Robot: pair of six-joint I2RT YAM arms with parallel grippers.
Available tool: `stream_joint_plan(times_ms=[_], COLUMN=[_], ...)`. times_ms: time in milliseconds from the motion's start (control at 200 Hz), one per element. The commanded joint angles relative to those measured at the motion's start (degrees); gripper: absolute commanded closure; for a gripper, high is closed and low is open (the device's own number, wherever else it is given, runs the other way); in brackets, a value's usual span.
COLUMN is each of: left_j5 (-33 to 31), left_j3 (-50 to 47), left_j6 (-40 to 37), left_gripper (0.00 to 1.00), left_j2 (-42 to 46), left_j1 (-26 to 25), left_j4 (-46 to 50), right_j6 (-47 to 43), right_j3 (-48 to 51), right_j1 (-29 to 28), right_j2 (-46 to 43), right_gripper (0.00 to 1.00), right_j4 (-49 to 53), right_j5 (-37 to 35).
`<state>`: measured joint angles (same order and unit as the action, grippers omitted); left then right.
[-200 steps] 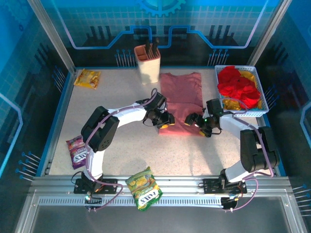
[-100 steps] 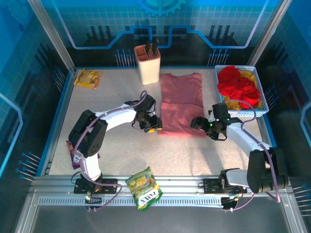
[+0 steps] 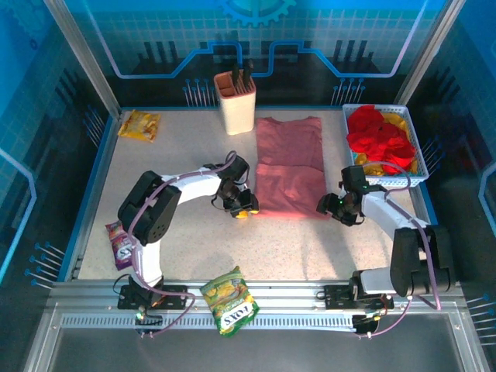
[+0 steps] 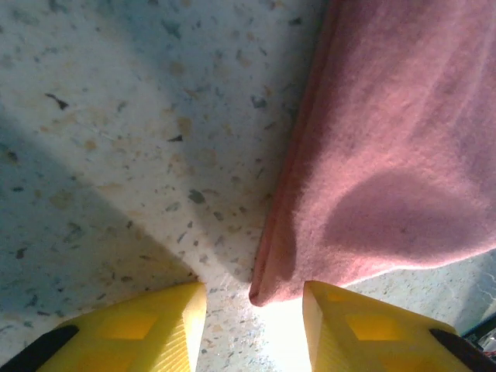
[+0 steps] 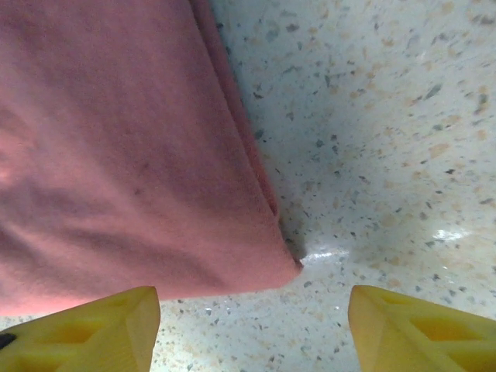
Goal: Fold and stack the t-shirts
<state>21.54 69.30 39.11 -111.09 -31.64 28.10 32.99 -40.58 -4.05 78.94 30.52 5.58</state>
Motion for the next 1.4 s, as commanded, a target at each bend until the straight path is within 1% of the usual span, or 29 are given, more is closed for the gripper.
stream_joint_plan(times_ms=[0,120,325,450,560,685,811,876,921,1081,1111,1306,1396], left_j5=[1.8,1.6,2.1,1.4,0.8,-0.5,-1.6,-2.0,-2.3,-3.1,-3.2,-4.0,-4.1], left_j3=[3.1,4.2,6.2,6.6,6.8,6.9,7.0,7.0,7.1,7.7,7.7,7.5,7.2], left_j6=[1.1,1.1,1.5,1.5,1.5,1.4,1.2,1.2,1.1,0.9,0.8,0.5,0.6], left_gripper=[0.6,0.6,0.61,0.65,0.71,0.77,0.83,0.86,0.87,0.91,0.94,1.0,1.0], left_j2=[-2.3,-3.5,-5.2,-6.2,-6.7,-6.7,-6.7,-6.8,-6.8,-6.8,-6.7,-6.1,-5.4], left_j1=[-1.1,-1.6,-2.8,-2.9,-2.9,-2.8,-2.8,-2.7,-2.7,-2.6,-2.6,-2.3,-2.1], left_j4=[0.3,0.9,1.1,1.4,1.6,2.0,2.2,2.1,2.1,2.5,2.5,3.0,2.8], right_j6=[1.0,1.3,2.3,2.5,3.0,3.4,3.1,3.0,3.0,3.0,3.0,2.8,3.2], right_j3=[0.8,0.3,0.8,0.8,1.1,1.4,1.1,1.4,1.5,2.1,2.1,2.4,3.5], right_j1=[0.5,0.3,-0.8,-1.0,-1.1,-1.2,-1.2,-1.3,-1.3,-1.2,-1.2,-1.1,-1.2], right_j2=[2.1,4.3,5.6,6.0,6.0,6.0,5.8,5.5,5.2,3.4,3.1,2.6,2.0], right_gripper=[0.36,0.39,0.41,0.44,0.46,0.51,0.61,0.7,0.74,0.8,0.81,0.9,0.95], right_j4=[-4.3,-5.5,-7.4,-8.0,-9.4,-11.0,-11.4,-11.6,-11.6,-11.7,-11.4,-10.0,-10.5], right_j5=[2.8,3.4,4.4,4.9,6.4,7.6,8.1,8.3,8.4,8.1,7.7,6.5,7.0])
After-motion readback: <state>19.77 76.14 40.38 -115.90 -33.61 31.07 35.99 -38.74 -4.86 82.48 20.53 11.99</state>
